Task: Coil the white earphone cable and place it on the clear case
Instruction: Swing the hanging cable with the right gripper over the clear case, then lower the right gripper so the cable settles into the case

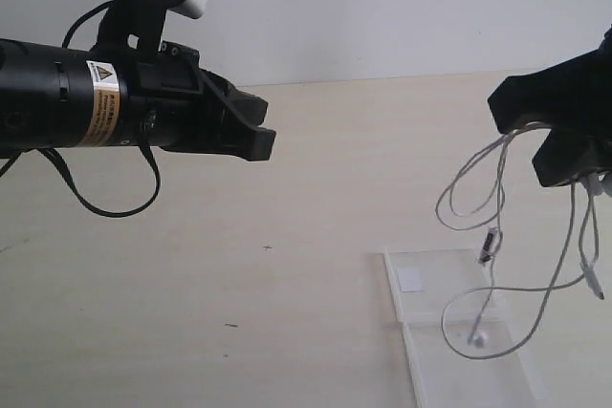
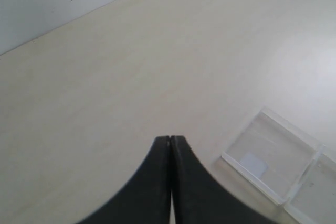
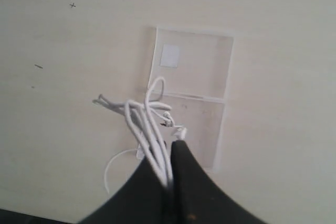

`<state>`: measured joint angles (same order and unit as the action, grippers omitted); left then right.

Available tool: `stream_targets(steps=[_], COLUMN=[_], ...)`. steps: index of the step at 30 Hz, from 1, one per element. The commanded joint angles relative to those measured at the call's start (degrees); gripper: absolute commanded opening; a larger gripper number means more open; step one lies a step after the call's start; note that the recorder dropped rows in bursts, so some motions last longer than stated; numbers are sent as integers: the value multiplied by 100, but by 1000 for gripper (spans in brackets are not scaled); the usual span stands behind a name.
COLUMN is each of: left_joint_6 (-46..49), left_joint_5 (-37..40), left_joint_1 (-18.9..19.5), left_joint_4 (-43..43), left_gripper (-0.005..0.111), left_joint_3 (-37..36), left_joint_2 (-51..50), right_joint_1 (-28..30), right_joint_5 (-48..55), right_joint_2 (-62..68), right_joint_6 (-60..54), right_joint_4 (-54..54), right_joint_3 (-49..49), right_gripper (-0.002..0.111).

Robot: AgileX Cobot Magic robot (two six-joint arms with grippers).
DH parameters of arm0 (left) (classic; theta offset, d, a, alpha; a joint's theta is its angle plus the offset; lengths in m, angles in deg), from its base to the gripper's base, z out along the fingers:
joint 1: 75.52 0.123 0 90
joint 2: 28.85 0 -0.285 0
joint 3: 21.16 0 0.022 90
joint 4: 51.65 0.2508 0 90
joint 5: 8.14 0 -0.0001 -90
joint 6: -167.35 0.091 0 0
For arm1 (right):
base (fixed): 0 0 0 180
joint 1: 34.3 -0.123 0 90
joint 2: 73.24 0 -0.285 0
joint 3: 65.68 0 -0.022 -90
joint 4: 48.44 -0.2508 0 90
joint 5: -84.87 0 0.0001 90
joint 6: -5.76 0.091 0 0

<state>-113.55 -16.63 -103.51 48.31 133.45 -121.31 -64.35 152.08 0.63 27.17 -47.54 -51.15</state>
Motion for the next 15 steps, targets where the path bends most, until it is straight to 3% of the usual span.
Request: stream_targets(steps=[1,15], left_joint_6=[3,3], left_joint_5=[19,121], left_joint_1=[10,10], left_joint_4=[-2,-2], left_gripper=[0,0], left_joint_3=[-29,-29], left_joint_2=[-1,-1], right_joint_1=[12,12], right_joint_5=[-47,-228], right_joint_2=[73,54], right_joint_6=[-35,-80], right_joint_4=[41,-90], right_joint_3=[-50,223], right_gripper=[0,0])
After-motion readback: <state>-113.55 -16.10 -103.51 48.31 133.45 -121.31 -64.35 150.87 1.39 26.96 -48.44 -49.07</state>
